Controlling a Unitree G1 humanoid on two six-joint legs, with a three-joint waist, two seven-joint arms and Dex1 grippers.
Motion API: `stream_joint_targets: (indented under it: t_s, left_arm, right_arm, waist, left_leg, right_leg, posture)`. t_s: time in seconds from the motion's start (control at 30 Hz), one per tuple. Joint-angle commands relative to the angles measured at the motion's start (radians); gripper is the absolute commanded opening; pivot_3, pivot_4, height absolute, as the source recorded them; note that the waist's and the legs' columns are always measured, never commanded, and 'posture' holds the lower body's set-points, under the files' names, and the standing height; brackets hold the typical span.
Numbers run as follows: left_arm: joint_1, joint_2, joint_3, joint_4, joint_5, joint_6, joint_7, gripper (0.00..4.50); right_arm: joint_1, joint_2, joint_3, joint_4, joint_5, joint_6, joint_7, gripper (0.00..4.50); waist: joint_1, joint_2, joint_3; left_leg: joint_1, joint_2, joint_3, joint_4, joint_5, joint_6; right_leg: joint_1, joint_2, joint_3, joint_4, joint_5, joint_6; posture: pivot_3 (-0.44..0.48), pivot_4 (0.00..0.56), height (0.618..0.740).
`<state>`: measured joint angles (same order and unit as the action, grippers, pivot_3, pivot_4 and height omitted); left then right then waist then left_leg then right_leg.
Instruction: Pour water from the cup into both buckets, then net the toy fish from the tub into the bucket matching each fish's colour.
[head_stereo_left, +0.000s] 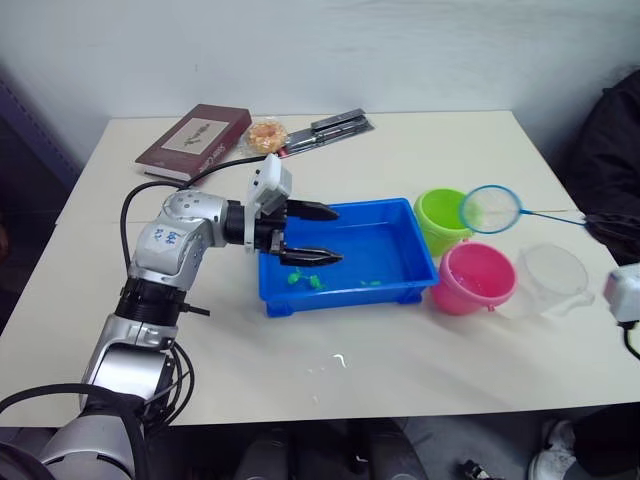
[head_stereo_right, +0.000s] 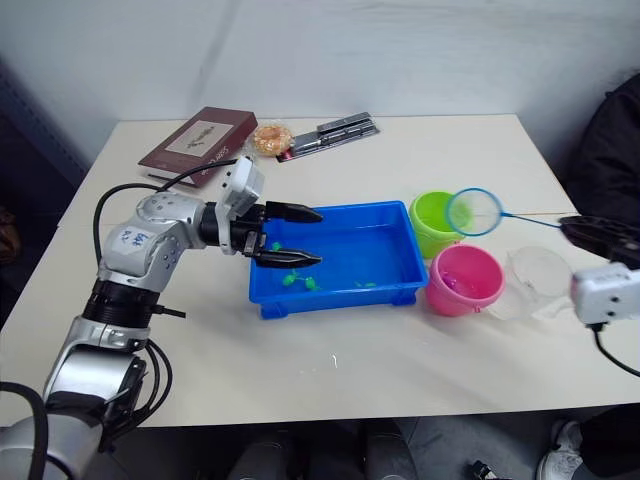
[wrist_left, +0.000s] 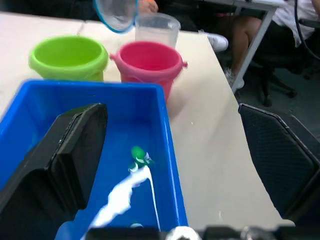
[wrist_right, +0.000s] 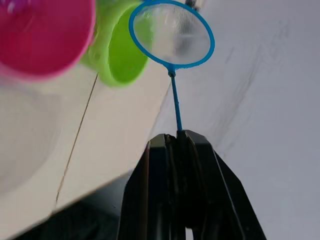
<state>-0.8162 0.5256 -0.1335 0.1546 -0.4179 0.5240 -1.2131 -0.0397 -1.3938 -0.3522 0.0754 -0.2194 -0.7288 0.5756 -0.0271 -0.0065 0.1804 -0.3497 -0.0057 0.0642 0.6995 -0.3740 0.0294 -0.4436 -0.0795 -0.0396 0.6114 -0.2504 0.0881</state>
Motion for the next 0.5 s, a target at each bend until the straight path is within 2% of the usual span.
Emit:
stream_joint_targets:
  t_s: [0.03, 0.2, 0.27, 0.4, 0.5]
  left_arm:
    - [0.032, 0.035, 0.020, -0.099, 0.000, 0.021, 0.022, 4.49]
    - [0.093, 0.091, 0.033, -0.187, 0.001, 0.045, 0.050, 4.49]
    - [0.129, 0.123, 0.061, -0.243, -0.019, 0.080, 0.072, 4.49]
    - [0.190, 0.168, 0.102, -0.324, -0.043, 0.129, 0.108, 4.49]
    - [0.223, 0.192, 0.133, -0.374, -0.067, 0.167, 0.131, 4.49]
  right_arm:
    - [-0.322, 0.060, 0.279, 0.015, 0.021, 0.055, 0.186, 0.00]
    - [-0.694, 0.232, 0.551, 0.215, -0.091, 0.040, 0.396, 0.00]
    - [-0.802, 0.302, 0.639, 0.320, -0.157, -0.002, 0.441, 0.00]
    - [-0.901, 0.364, 0.724, 0.451, -0.229, -0.077, 0.458, 0.00]
    - [-0.921, 0.387, 0.750, 0.500, -0.191, -0.101, 0.510, 0.00]
  waist:
    - [-0.002, -0.001, 0.001]
    - [0.006, 0.000, 0.000]
    - [0.000, 0.000, 0.000]
    - [0.009, 0.000, 0.000]
    - [0.013, 0.000, 0.000]
  left_leg:
    - [0.000, 0.000, 0.000, 0.000, 0.000, -0.001]
    - [-0.001, 0.001, -0.001, 0.000, -0.001, -0.002]
    - [-0.002, 0.001, 0.000, 0.001, -0.001, -0.002]
    - [-0.005, 0.001, -0.003, 0.001, -0.001, -0.001]
    - [-0.005, 0.001, -0.004, 0.001, -0.001, -0.001]
  right_leg:
    - [0.000, 0.000, 0.000, 0.000, 0.000, -0.001]
    - [-0.001, 0.000, -0.002, 0.003, 0.000, -0.001]
    - [-0.001, 0.000, -0.003, 0.002, 0.000, -0.001]
    - [-0.003, -0.002, -0.007, 0.002, 0.000, -0.001]
    - [-0.003, -0.003, -0.008, 0.001, 0.000, -0.002]
  posture:
    - [0.000, 0.150, 0.740]
    - [0.000, 0.150, 0.740]
    - [0.000, 0.150, 0.740]
    - [0.000, 0.150, 0.740]
    - [0.000, 0.150, 0.740]
